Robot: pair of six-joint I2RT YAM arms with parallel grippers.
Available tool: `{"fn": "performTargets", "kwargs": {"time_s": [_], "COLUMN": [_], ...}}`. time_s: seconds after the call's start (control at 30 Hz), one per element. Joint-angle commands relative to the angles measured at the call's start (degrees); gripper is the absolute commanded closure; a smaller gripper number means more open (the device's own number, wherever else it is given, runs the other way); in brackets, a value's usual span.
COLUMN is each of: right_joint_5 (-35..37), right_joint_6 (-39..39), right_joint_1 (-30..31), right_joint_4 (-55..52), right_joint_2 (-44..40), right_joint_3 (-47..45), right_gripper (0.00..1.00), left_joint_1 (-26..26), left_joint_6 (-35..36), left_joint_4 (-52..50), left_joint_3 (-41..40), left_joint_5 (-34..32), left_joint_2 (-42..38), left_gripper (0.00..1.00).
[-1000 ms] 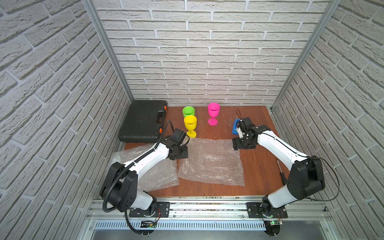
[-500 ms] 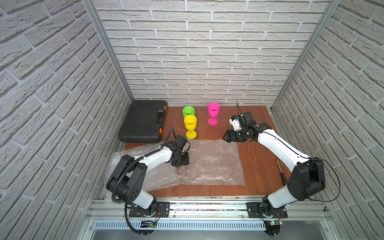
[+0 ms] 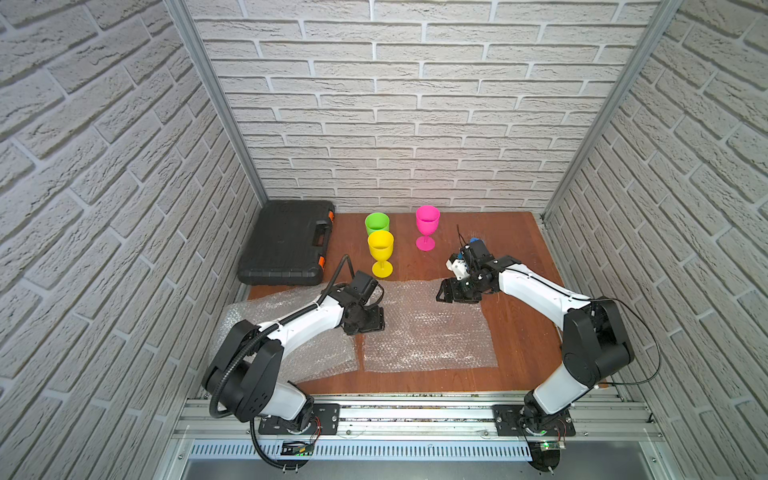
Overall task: Wrap wine glasses in bubble wrap
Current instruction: Place the bubble wrap at the center of the board, then pick up the wine glass at the center of the board.
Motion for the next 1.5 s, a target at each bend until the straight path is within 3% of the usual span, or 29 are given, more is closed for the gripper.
{"fn": "performTargets", "kwargs": {"time_s": [0.0, 0.13, 0.3, 0.43, 0.57, 0.73, 0.97, 1.17, 1.47], "right_joint_5": [2.32, 5.04, 3.47, 2.54, 2.71, 5.66, 1.2, 4.3, 2.69], "right_joint_6": [0.89, 0.63, -1.67, -5.0, -7.16, -11.04, -16.91, -15.69, -14.55], "right_joint_1": [0.05, 0.09, 2.12, 5.75, 8.69, 12.43, 12.98, 12.79, 12.81], "right_joint_4": [1.3, 0.56, 5.78, 16.18, 25.32, 44.64, 80.03, 94.18, 96.52], "right_joint_2": [0.71, 0.31, -3.77, -5.45, -1.64, 3.19, 12.73, 23.07, 33.16], "right_joint_3": [-1.29, -1.39, -0.78, -0.77, 1.89, 0.62, -3.51, -0.82, 7.34], "right_gripper": [0.31, 0.32, 0.32, 0.17, 0.0, 0.0, 0.02, 0.0, 0.0], "left_joint_1": [1.42, 3.26, 7.26, 10.97, 13.6, 14.14, 14.3, 14.32, 14.56], "left_joint_6": [0.8, 1.37, 2.48, 3.0, 3.26, 3.6, 3.63, 3.62, 3.14], "left_joint_4": [-4.35, -6.45, -8.54, -8.43, -7.68, -7.66, -6.93, -6.75, -6.58], "left_joint_3": [1.33, 1.48, 1.28, 0.45, -0.32, -0.57, -1.92, -1.96, -3.19], "left_joint_5": [-2.17, -3.43, -5.39, -6.18, -6.86, -7.1, -6.43, -6.24, -6.45], "left_joint_2": [-2.81, -6.2, -12.71, -18.39, -22.67, -24.95, -25.22, -25.44, -25.59], "left_gripper": [0.23, 0.22, 0.23, 0.23, 0.21, 0.2, 0.2, 0.19, 0.19]}}
